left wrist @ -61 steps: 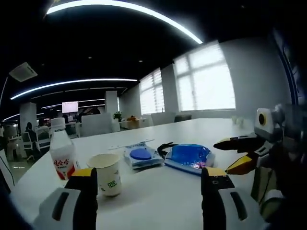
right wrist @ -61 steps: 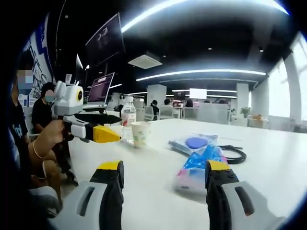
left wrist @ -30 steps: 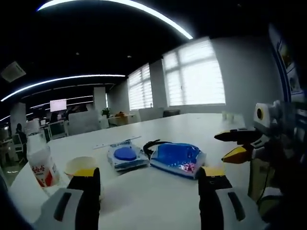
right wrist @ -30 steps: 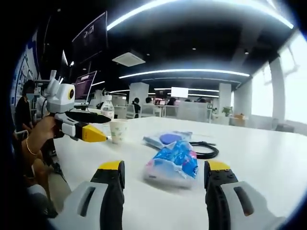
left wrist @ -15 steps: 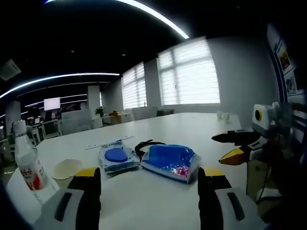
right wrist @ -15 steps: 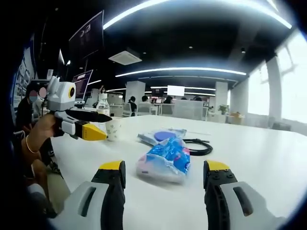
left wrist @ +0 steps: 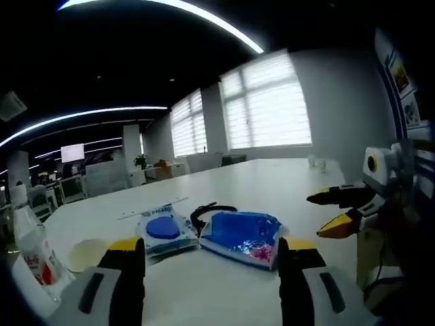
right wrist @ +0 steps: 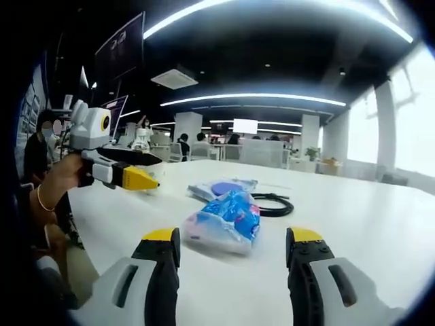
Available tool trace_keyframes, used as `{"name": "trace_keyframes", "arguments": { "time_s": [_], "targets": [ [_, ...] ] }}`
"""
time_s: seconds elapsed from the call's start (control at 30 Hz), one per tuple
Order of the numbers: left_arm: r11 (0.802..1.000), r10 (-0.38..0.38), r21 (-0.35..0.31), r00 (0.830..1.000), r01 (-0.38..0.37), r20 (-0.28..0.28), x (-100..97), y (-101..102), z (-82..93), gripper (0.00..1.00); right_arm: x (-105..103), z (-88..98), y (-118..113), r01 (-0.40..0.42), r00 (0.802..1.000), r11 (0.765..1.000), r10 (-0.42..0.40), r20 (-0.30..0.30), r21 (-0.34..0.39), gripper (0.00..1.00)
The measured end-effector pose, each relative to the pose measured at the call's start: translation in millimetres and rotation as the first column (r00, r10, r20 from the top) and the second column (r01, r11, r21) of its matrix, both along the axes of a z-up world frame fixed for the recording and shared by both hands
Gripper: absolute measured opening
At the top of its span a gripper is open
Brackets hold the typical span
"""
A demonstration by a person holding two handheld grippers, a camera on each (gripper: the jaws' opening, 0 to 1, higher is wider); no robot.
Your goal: Arrange the tabletop items into an orderly group along one side of the table until the central work area is clear of visible clutter.
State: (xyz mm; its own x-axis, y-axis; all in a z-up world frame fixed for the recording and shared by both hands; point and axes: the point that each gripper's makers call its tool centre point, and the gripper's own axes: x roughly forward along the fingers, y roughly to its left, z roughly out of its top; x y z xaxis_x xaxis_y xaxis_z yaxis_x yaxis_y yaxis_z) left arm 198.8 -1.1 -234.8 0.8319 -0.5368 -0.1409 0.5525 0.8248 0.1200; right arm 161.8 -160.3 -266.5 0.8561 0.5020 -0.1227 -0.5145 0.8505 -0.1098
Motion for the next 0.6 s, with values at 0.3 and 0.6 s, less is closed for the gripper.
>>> {"name": "trace_keyframes", "arguments": {
  "time_s": [0.3,0.6],
  "targets": [
    [1.0,0.018,0.02,1.0,-0.018,0.001,7.5,0.6,-3.4,0.75,1.7,-3.9,1.0,-0.004,1.0,1.0,0.004,-0.003,-0.023,0.59],
    [0.999,0.012,0.051,1.0,-0.012,0.0,14.3,-3.3,-11.1,0.71,4.9,-7.1,2.7,-0.007,1.0,0.999,0.007,0.005,-0.04,0.54]
  ]
}}
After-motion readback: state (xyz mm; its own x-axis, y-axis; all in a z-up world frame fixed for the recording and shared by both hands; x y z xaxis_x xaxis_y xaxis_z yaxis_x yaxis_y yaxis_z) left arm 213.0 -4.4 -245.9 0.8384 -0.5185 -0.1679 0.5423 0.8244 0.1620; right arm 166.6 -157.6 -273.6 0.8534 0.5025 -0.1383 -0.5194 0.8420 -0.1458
